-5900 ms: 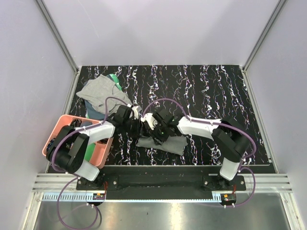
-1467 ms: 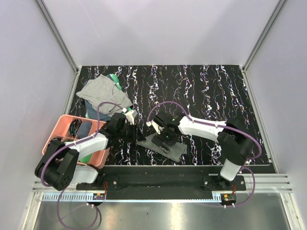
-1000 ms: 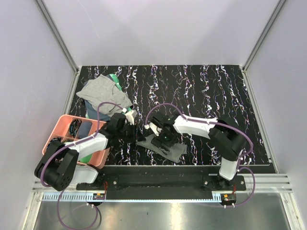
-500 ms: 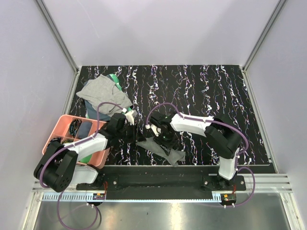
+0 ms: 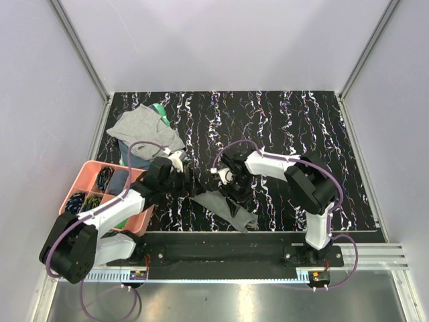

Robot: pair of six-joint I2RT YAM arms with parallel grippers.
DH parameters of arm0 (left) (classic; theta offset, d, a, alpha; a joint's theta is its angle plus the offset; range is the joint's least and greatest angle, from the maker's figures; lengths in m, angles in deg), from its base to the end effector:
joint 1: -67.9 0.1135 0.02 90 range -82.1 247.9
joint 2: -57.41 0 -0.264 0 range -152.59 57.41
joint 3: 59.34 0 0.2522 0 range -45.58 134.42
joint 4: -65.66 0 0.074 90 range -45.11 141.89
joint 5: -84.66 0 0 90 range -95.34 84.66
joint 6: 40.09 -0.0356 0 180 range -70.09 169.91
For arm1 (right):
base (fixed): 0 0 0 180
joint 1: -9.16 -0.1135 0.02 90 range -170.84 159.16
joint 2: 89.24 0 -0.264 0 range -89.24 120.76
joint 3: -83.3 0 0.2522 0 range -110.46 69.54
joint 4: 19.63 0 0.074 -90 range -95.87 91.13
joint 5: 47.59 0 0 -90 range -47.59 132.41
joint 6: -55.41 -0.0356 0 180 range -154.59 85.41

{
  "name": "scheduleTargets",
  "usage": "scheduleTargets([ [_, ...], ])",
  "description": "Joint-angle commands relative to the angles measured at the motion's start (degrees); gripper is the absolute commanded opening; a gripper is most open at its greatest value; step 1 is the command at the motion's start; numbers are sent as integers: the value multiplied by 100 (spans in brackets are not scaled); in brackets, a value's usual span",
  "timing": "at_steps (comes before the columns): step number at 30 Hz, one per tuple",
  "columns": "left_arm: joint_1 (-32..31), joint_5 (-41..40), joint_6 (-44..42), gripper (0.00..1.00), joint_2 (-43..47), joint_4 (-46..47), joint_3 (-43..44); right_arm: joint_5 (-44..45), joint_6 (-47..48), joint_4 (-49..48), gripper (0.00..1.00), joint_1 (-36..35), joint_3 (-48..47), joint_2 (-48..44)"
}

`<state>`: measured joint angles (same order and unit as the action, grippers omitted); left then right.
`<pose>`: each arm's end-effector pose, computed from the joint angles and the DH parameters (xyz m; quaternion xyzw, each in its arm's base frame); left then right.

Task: Fold the napkin, place the utensils inside, and roll it up
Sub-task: Roll the napkin with the utensil

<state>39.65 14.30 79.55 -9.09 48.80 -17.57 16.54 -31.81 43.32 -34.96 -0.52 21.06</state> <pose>0.1919 -0.1167 0.1787 0.0590 0.8995 -0.3316 0.2782 0.2321 0.2467 0.1426 0.3889 -0.8937 -0.2111 0.0745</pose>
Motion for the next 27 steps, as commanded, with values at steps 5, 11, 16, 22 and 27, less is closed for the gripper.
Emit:
scheduleTargets([
  [5,-14,-57,164,86,-214,827,-190,-1420,635,-226,44,351,-200,571],
  [11,-14,-57,111,84,-627,1258,-191,-1843,952,-50,43,527,-447,1027],
  [16,-14,66,146,71,-1092,1636,-94,-1843,1013,64,43,606,-605,1230],
  [22,-14,417,120,38,-1436,1681,-77,-1650,882,64,50,720,-719,1179],
  [27,-14,515,67,22,-1690,1400,64,-923,417,56,76,729,-816,678],
])
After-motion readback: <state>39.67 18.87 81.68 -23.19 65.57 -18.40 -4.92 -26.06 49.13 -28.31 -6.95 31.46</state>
